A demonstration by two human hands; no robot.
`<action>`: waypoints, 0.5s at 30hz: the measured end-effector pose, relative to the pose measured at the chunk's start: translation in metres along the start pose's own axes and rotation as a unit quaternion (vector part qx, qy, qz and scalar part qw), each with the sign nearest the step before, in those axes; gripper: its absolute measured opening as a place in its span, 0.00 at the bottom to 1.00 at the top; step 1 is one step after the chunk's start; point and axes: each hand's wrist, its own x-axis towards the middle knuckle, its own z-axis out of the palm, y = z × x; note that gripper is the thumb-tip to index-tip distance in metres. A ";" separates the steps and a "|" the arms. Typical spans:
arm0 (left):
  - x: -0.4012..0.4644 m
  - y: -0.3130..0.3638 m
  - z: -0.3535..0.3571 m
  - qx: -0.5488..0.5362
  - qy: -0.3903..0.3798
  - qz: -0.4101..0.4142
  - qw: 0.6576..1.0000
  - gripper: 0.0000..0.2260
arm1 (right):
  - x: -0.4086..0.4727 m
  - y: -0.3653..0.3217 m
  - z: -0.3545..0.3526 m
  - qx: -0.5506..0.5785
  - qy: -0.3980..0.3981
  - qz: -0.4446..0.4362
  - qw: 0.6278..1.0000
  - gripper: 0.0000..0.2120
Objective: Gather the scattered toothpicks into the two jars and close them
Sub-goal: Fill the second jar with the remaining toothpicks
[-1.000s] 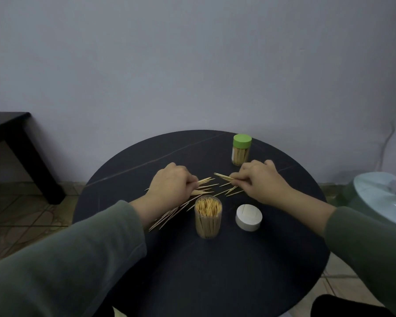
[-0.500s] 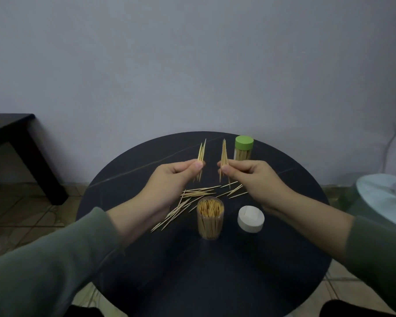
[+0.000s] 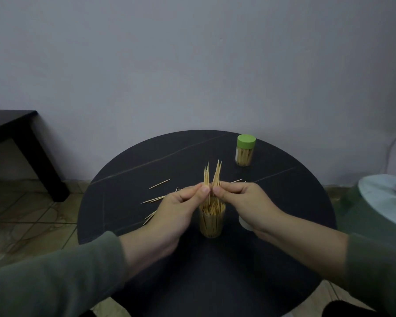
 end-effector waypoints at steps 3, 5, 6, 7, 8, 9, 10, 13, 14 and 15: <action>-0.002 -0.005 0.000 0.001 0.003 0.015 1.000 0.12 | -0.001 0.000 -0.002 -0.014 -0.009 -0.005 1.000 0.08; -0.003 -0.006 0.000 0.006 0.001 0.024 1.000 0.12 | -0.001 0.000 -0.003 -0.024 -0.012 -0.015 1.000 0.08; -0.003 -0.007 -0.001 0.010 -0.006 0.031 0.999 0.11 | 0.000 0.001 -0.004 -0.027 -0.011 -0.017 0.999 0.08; -0.003 -0.007 -0.002 0.014 -0.013 0.037 0.999 0.11 | 0.000 0.002 -0.004 -0.034 -0.009 -0.018 0.999 0.08; -0.003 -0.008 -0.002 0.021 -0.019 0.041 0.999 0.11 | 0.001 0.002 -0.004 -0.048 -0.010 -0.018 0.999 0.08; -0.003 -0.008 -0.003 0.025 -0.025 0.042 0.998 0.11 | 0.001 0.002 -0.005 -0.066 -0.015 -0.019 0.998 0.08; -0.003 -0.008 -0.003 0.028 -0.028 0.042 0.998 0.11 | 0.001 0.002 -0.006 -0.087 -0.023 -0.023 0.996 0.08; -0.002 -0.007 -0.005 0.034 -0.025 0.038 0.998 0.11 | 0.003 0.003 -0.010 -0.149 -0.039 -0.041 0.987 0.10; -0.001 -0.007 -0.006 0.032 -0.026 0.038 0.998 0.11 | 0.004 0.003 -0.011 -0.170 -0.040 -0.054 0.983 0.10; 0.000 -0.006 -0.009 0.030 -0.031 0.039 0.998 0.11 | 0.004 0.003 -0.012 -0.191 -0.037 -0.068 0.979 0.10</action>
